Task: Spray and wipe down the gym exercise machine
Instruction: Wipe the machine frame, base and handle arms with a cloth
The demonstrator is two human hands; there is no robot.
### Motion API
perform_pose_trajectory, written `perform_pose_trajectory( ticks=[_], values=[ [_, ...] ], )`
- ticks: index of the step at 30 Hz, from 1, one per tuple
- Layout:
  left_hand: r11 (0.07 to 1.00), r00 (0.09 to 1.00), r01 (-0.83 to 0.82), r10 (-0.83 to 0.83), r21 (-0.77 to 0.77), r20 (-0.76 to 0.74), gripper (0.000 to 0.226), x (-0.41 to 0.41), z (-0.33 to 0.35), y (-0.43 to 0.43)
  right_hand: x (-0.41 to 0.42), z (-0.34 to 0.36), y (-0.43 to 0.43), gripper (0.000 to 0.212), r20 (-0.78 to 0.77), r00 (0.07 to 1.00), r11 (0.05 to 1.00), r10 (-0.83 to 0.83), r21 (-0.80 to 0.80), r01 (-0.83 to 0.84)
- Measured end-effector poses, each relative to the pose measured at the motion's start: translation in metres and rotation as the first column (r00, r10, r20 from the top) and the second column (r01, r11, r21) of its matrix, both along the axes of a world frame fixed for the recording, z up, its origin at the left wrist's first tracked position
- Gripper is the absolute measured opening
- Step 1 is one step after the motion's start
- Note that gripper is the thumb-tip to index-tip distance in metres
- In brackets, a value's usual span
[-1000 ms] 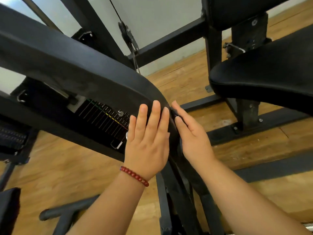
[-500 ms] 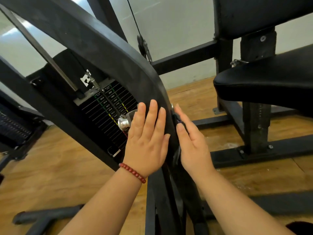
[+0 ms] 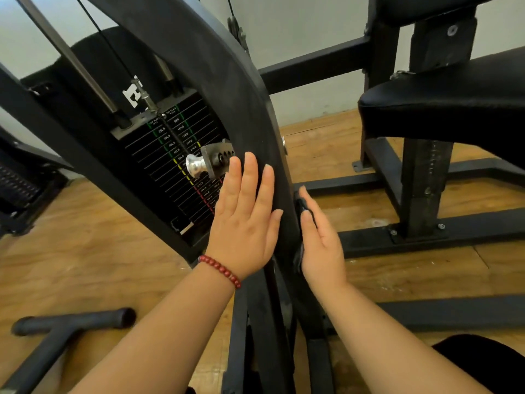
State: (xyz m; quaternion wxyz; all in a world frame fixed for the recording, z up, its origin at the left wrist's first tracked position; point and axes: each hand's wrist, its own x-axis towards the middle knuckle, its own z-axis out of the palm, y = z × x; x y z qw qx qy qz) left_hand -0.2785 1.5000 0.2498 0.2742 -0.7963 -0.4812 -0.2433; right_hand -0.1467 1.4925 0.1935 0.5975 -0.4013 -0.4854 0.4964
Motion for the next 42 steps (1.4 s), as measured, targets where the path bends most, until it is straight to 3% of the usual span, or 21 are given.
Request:
perform_pose_trajectory(
  ticks=[4,8,11,14,17,19,22,24,26,28,30,32,37,40,42],
  values=[
    [1.000,1.000,-0.023,0.023,-0.007,0.019,0.061,0.001,-0.014,-0.002,0.000,-0.023,-0.006,0.029,0.005,1.000,0.974,-0.021,-0.225,0.022],
    [1.000,0.999,-0.002,0.003,-0.005,0.054,0.064,0.004,-0.020,-0.001,0.002,0.018,-0.001,0.031,0.021,1.000,0.999,-0.017,-0.037,0.018],
    [1.000,0.998,0.004,-0.003,-0.015,0.057,0.065,0.008,-0.028,-0.006,0.006,0.004,0.000,0.034,0.030,1.000,1.000,0.011,0.021,-0.012],
    [1.000,1.000,-0.001,0.001,-0.019,0.028,0.062,0.006,-0.040,-0.010,0.006,-0.039,-0.007,0.032,0.056,0.998,0.985,0.010,-0.171,-0.001],
    [1.000,1.000,0.001,-0.001,-0.009,0.020,0.062,0.005,-0.049,-0.010,0.002,-0.053,-0.012,0.028,-0.014,1.000,0.947,-0.018,-0.322,0.012],
    [1.000,0.999,0.000,0.000,0.001,0.032,0.062,0.007,-0.055,-0.010,0.002,-0.034,-0.009,0.031,-0.017,0.999,0.960,-0.046,-0.278,0.039],
    [1.000,0.998,0.014,-0.014,-0.009,0.055,0.063,0.011,-0.062,-0.013,0.005,-0.006,-0.005,0.034,0.049,0.999,0.996,0.000,-0.085,0.004],
    [1.000,0.999,0.023,-0.023,-0.008,0.035,0.063,0.013,-0.070,-0.017,0.009,-0.020,-0.001,0.034,0.063,0.998,0.997,0.014,-0.079,-0.009],
    [1.000,1.000,0.020,-0.020,-0.009,0.006,0.062,0.013,-0.078,-0.020,0.011,-0.055,-0.005,0.036,0.082,0.996,0.977,0.032,-0.213,-0.014],
    [1.000,1.000,0.007,-0.007,-0.009,-0.018,0.062,0.011,-0.082,-0.021,0.009,-0.089,-0.014,0.031,0.059,0.997,0.905,0.056,-0.424,-0.026],
    [1.000,0.999,0.015,-0.015,0.001,-0.034,0.062,0.009,-0.084,-0.019,0.007,-0.103,-0.018,0.024,0.056,0.997,0.844,0.046,-0.537,-0.009],
    [0.999,0.999,0.029,-0.028,0.015,-0.042,0.062,0.008,-0.085,-0.017,0.007,-0.095,-0.014,0.026,0.073,0.997,0.855,0.025,-0.519,0.017],
    [0.999,0.999,0.042,-0.042,0.022,0.025,0.063,0.012,-0.091,-0.015,0.009,-0.056,-0.003,0.037,0.050,0.998,0.968,0.022,-0.252,-0.008],
    [0.999,0.999,0.024,-0.025,0.025,0.032,0.064,0.016,-0.092,-0.017,0.009,-0.066,-0.012,0.039,0.070,0.997,0.978,0.025,-0.209,-0.010],
    [1.000,1.000,-0.007,0.007,0.015,0.021,0.064,0.018,-0.092,-0.018,0.008,-0.085,-0.019,0.040,0.082,0.996,0.965,0.033,-0.262,-0.010]
  ],
)
